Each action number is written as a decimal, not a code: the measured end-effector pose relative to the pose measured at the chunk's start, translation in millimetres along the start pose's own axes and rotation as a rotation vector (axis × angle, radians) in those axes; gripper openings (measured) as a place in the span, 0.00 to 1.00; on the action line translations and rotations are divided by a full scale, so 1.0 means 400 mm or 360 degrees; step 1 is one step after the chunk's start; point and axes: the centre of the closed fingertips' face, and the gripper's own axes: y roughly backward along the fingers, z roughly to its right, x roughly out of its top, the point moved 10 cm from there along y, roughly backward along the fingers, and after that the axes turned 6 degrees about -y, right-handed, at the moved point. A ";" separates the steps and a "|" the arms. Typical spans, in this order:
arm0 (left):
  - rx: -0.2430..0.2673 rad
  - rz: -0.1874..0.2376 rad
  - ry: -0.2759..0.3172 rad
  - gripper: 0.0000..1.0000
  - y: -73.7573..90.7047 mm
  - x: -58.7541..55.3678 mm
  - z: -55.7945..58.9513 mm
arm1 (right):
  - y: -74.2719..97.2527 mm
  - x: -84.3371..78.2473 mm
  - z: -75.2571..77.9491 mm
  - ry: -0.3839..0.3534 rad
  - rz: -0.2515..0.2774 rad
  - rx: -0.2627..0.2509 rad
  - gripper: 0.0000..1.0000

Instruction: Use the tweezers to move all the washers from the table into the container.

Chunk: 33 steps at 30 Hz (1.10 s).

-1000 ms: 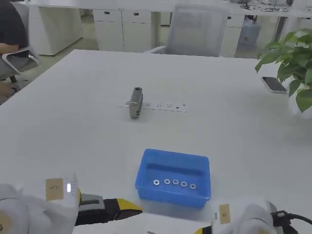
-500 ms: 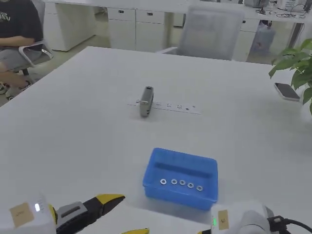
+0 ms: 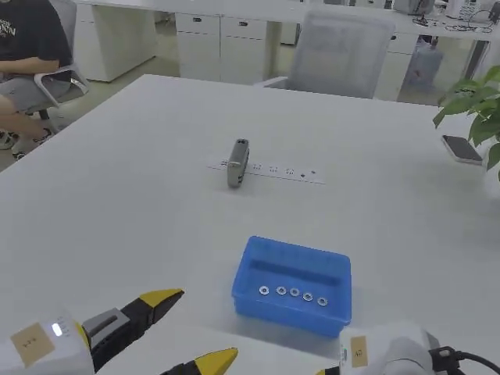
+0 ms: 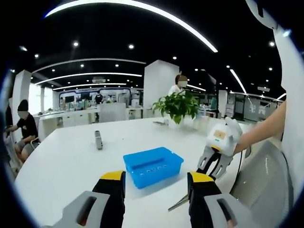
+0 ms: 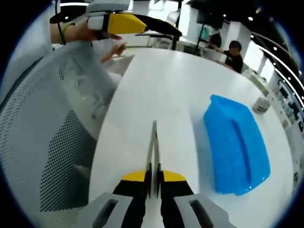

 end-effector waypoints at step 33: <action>0.0219 0.0273 0.0240 0.99 0.016 0.025 -0.018 | 0.449 -0.112 -0.112 -0.0949 0.1410 -0.1266 0.99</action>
